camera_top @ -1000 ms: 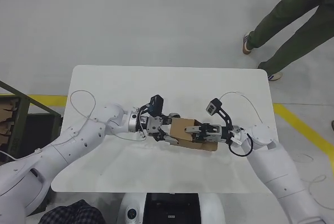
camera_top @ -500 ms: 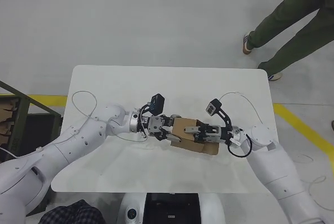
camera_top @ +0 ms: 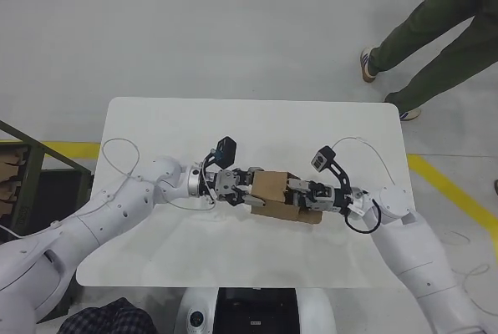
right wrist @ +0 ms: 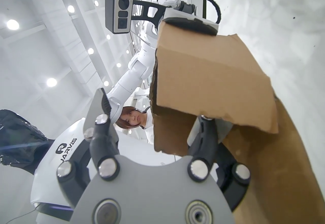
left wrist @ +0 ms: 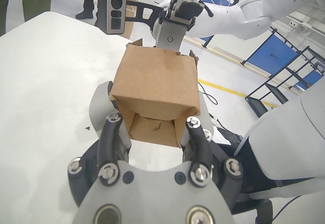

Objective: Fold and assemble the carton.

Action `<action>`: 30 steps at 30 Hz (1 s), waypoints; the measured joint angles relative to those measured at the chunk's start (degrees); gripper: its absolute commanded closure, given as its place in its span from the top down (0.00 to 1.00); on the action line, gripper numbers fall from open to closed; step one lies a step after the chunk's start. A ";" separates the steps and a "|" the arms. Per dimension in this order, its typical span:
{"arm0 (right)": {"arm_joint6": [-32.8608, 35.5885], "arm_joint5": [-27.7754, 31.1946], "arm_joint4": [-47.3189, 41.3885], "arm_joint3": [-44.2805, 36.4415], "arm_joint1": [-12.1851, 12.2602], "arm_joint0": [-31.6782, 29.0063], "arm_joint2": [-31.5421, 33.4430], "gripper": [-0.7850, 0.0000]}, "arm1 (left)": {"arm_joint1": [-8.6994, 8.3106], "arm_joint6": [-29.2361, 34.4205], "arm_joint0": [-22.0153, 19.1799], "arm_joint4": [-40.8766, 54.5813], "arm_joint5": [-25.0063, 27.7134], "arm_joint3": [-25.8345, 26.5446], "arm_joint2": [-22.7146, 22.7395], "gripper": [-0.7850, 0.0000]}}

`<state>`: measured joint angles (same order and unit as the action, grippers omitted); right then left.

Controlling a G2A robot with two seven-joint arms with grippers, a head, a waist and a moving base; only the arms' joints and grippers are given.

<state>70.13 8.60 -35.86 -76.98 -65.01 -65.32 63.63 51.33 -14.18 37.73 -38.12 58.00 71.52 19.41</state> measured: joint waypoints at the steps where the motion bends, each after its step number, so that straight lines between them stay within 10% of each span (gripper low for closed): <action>1: 0.05 0.02 -0.02 0.05 0.10 -0.10 0.41 1.00 | -0.12 -0.41 0.12 -0.25 0.00 -0.19 0.18 0.48; 11: -0.27 -0.12 0.72 -4.79 2.16 -4.46 8.66 1.00 | -1.19 -4.30 1.71 -2.57 0.00 -2.56 3.04 0.48; 12: -0.52 -0.23 1.13 -5.91 2.42 -5.26 9.69 0.84 | -1.29 -4.72 1.91 -2.95 0.00 -2.78 3.49 0.48; 13: -0.75 -0.37 1.56 -6.79 2.61 -5.88 10.39 0.47 | -1.35 -5.00 2.08 -3.24 0.00 -2.93 3.84 0.49; 16: -1.35 -1.32 3.16 -9.88 3.13 -7.88 12.07 0.00 | -1.49 -5.66 2.62 -3.83 0.00 -3.24 4.84 0.49; 30: -6.66 -4.13 6.27 -13.31 2.66 -8.43 6.95 0.00 | -1.36 -4.97 4.37 -4.64 0.00 -2.15 7.53 0.48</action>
<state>63.46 4.46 -29.59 -90.29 -62.35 -73.75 70.58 49.97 -19.15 42.10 -42.77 58.00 69.37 26.94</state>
